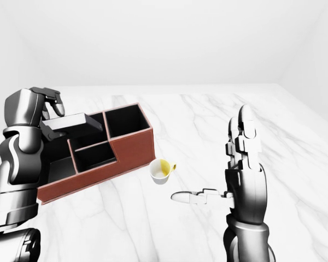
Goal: Pick up the book and place it in the front compartment of the caddy.
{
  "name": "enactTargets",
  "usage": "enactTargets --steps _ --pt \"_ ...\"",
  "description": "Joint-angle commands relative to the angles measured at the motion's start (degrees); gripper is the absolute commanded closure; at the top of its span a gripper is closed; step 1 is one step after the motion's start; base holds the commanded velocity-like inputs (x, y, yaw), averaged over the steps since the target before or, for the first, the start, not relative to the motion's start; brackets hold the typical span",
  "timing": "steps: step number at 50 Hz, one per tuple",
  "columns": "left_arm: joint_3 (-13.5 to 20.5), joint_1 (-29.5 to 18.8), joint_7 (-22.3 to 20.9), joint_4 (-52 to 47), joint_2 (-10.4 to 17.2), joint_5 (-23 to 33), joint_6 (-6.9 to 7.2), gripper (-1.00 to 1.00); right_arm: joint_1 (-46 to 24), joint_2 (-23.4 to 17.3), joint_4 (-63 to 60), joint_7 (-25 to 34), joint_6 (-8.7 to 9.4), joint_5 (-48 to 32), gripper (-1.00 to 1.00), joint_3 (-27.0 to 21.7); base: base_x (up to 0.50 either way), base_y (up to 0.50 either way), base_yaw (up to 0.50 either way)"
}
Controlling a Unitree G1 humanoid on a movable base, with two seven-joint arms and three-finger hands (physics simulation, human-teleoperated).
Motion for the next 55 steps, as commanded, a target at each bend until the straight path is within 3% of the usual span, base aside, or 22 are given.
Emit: enactTargets --steps 1,12,28,36,42,55 --pt "0.28 -3.99 8.29 13.5 -0.6 -2.5 0.0 1.0 -1.25 0.03 4.78 -0.37 0.0 -0.39 -0.99 0.64 0.0 0.0 0.0" --pt "-0.33 -3.93 9.7 15.63 0.42 -3.28 0.0 1.0 -1.28 0.04 4.76 -0.35 0.0 -0.48 -1.0 0.7 0.0 0.0 0.0" --pt "-1.51 -5.29 12.72 20.29 -0.48 -3.37 0.0 1.0 -1.15 0.12 4.42 -0.13 0.0 -0.47 -0.99 0.69 0.0 0.0 0.0" --pt "-2.31 -6.83 15.55 23.67 -0.97 -2.89 0.0 1.0 -1.19 -0.01 4.37 -0.2 0.0 -0.44 -0.99 0.68 0.0 0.0 0.0" --pt "-2.72 -9.27 20.1 31.75 -0.34 -3.58 0.0 1.0 -1.34 0.04 4.73 -0.12 0.0 -0.3 -1.0 0.49 0.0 0.0 0.0" --pt "-4.2 -11.9 22.7 36.88 -0.62 -3.86 0.0 1.0 -1.41 0.04 4.8 -0.13 0.0 -0.27 -0.99 0.56 0.0 0.0 0.0"
